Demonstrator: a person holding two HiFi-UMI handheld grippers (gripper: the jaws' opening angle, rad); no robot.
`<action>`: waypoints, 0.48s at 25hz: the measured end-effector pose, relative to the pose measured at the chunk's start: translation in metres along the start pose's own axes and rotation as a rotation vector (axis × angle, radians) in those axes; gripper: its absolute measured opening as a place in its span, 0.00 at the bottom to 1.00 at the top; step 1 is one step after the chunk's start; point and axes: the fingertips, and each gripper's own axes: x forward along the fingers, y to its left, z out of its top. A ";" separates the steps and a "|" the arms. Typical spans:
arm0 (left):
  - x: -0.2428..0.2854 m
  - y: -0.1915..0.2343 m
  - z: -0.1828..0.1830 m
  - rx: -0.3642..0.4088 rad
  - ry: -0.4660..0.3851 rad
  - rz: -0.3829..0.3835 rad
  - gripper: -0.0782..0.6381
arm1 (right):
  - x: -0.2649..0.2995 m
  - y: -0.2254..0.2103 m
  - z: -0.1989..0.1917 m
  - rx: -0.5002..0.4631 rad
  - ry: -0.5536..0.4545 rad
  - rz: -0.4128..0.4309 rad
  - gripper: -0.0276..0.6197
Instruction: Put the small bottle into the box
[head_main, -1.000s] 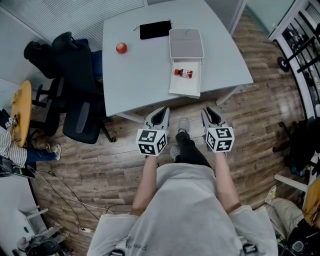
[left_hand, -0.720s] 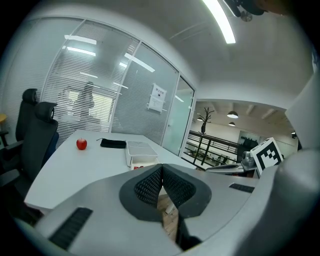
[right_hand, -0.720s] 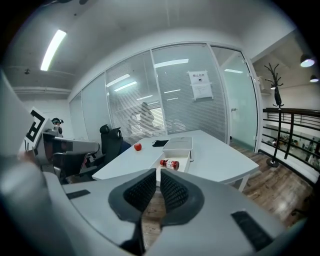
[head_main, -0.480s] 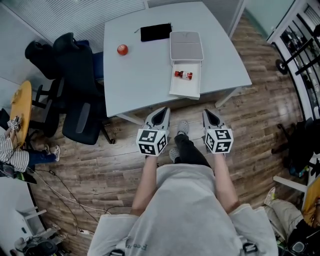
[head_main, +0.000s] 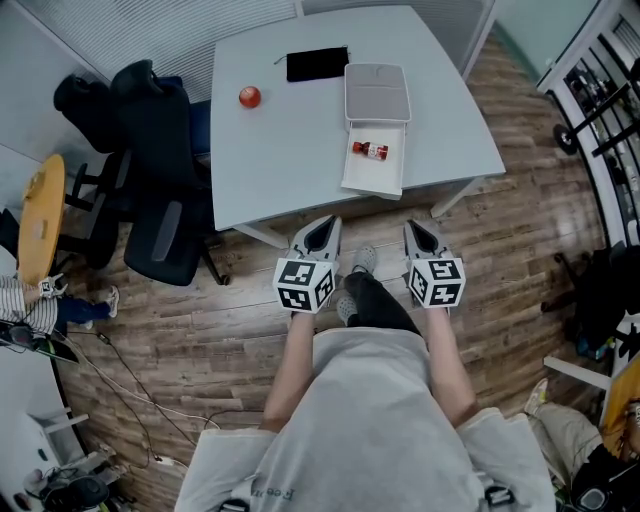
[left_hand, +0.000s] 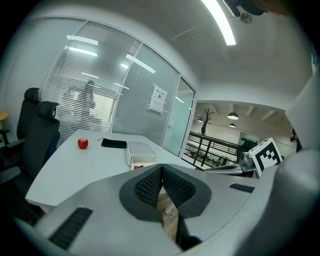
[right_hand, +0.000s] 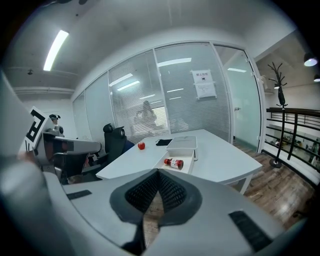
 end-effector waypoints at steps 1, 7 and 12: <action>0.000 0.001 0.000 -0.001 -0.001 0.002 0.15 | 0.000 0.001 0.000 -0.001 0.001 0.001 0.07; 0.003 -0.002 0.000 0.000 0.001 -0.002 0.15 | 0.000 -0.004 0.001 0.002 -0.002 0.000 0.07; 0.005 -0.001 -0.003 0.004 0.004 0.000 0.15 | 0.002 -0.007 -0.003 0.004 0.003 0.004 0.07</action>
